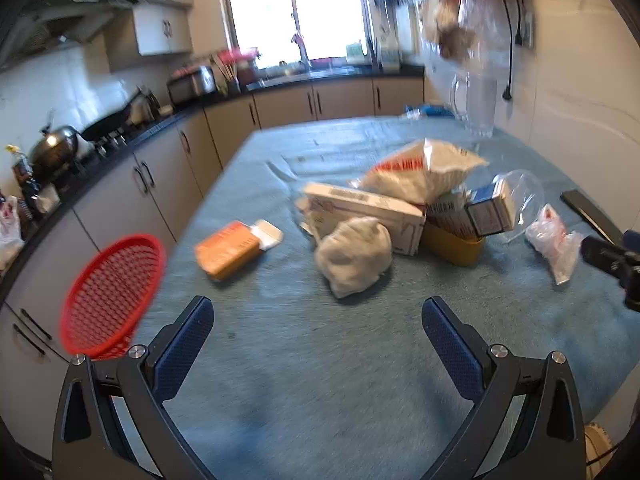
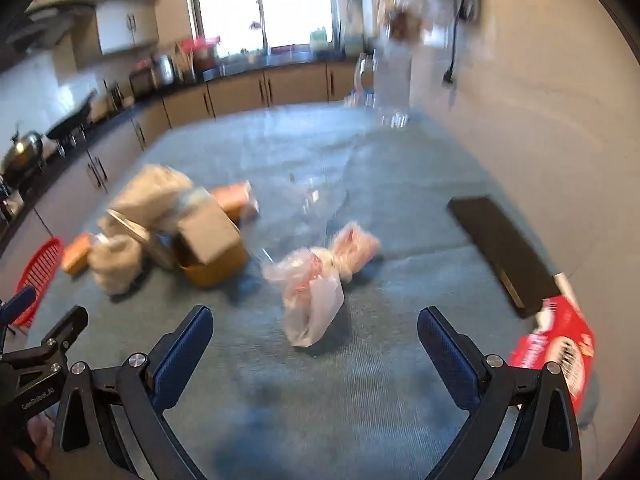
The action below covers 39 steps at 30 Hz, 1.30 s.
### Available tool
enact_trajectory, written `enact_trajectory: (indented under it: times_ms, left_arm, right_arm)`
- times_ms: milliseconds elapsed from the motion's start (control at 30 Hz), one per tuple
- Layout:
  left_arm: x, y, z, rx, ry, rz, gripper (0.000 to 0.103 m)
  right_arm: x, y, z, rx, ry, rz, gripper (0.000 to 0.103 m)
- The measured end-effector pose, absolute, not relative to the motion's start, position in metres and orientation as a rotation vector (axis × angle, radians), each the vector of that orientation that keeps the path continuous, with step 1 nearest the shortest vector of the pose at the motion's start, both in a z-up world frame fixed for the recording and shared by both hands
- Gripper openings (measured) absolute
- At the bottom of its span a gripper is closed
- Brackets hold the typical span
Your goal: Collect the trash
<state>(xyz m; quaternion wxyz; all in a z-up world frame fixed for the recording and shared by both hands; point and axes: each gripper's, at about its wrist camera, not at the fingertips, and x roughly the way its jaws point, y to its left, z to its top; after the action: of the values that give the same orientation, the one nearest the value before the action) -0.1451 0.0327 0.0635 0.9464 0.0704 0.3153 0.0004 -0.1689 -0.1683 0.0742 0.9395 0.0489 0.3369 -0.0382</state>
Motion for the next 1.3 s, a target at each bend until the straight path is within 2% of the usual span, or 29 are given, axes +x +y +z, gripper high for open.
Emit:
enact_trajectory:
  times_ms: [333, 1300]
  left_arm:
    - [-0.184, 0.061, 0.065, 0.103, 0.593, 0.045, 0.103]
    - [-0.180, 0.070, 0.047, 0.090, 0.615, 0.032, 0.103]
  right_arm:
    - [-0.222, -0.144, 0.078, 0.143, 0.571, 0.013, 0.103]
    - [-0.217, -0.129, 0.072, 0.140, 0.626, 0.033, 0.103]
